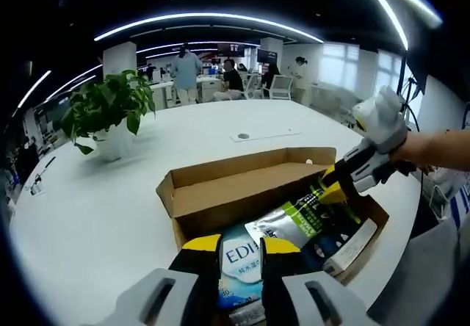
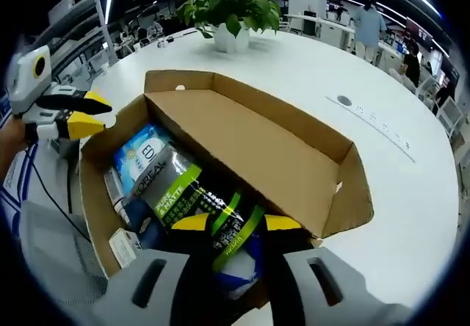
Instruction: Operate the shoe box by opening the lid, removing the specified soft item, and placing it in the target area until the item is outside and the box remains undamaged.
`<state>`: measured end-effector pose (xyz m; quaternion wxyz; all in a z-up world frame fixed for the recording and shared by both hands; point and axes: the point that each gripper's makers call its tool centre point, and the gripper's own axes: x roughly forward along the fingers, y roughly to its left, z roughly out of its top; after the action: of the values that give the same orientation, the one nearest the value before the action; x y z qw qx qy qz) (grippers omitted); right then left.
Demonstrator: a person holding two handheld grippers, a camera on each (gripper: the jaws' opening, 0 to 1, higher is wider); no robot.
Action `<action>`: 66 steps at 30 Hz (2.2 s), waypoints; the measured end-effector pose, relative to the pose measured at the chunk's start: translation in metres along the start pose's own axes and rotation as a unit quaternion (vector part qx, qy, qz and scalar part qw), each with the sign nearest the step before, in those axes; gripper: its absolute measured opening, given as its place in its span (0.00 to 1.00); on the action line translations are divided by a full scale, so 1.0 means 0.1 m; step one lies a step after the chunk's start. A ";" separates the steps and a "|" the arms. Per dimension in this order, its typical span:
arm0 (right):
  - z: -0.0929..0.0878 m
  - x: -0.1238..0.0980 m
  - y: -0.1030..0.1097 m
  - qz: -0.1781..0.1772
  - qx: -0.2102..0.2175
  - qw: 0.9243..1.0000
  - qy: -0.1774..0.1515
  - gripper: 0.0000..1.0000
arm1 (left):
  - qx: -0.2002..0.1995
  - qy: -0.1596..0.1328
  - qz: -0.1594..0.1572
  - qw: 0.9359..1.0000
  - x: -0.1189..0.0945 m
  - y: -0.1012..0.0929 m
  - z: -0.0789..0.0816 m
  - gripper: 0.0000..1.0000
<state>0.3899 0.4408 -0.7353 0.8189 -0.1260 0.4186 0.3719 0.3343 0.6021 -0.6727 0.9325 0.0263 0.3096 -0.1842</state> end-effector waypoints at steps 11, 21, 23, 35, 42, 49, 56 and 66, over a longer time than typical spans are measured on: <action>0.04 -0.03 -0.03 -0.003 0.000 1.000 -0.031 0.03 | -0.007 0.018 -0.013 1.000 0.06 -0.07 -0.18 0.20; 0.01 -0.05 0.03 -0.012 -0.085 0.996 -0.023 0.00 | 0.005 0.048 -0.033 0.998 0.22 -0.18 -0.32 0.21; 0.00 -0.04 0.04 -0.015 -0.094 0.995 -0.020 0.00 | 0.006 0.057 -0.036 0.998 0.26 -0.17 -0.36 0.21; -0.06 0.01 0.01 -0.016 -0.108 0.994 -0.002 0.00 | -0.017 0.104 -0.057 0.993 0.43 -0.20 -0.57 0.21; -0.08 0.02 0.01 -0.015 -0.113 0.994 0.002 0.00 | -0.054 0.108 -0.076 0.990 0.46 -0.28 -0.57 0.20; -0.07 0.01 0.00 -0.017 -0.114 0.993 -0.001 0.00 | -0.096 0.104 -0.100 0.985 0.52 -0.38 -0.57 0.17; -0.06 0.00 -0.01 -0.021 -0.093 0.995 -0.016 0.00 | -0.097 0.087 -0.111 0.985 0.50 -0.42 -0.56 0.04; -0.05 -0.11 0.00 -0.020 -0.045 0.998 -0.039 0.00 | -0.109 0.080 -0.111 0.985 0.46 -0.46 -0.46 0.00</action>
<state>0.3829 0.4324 -0.7301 0.8357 -0.1566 0.3663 0.3781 0.3261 0.5520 -0.7335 0.8757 -0.0952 0.4025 -0.2491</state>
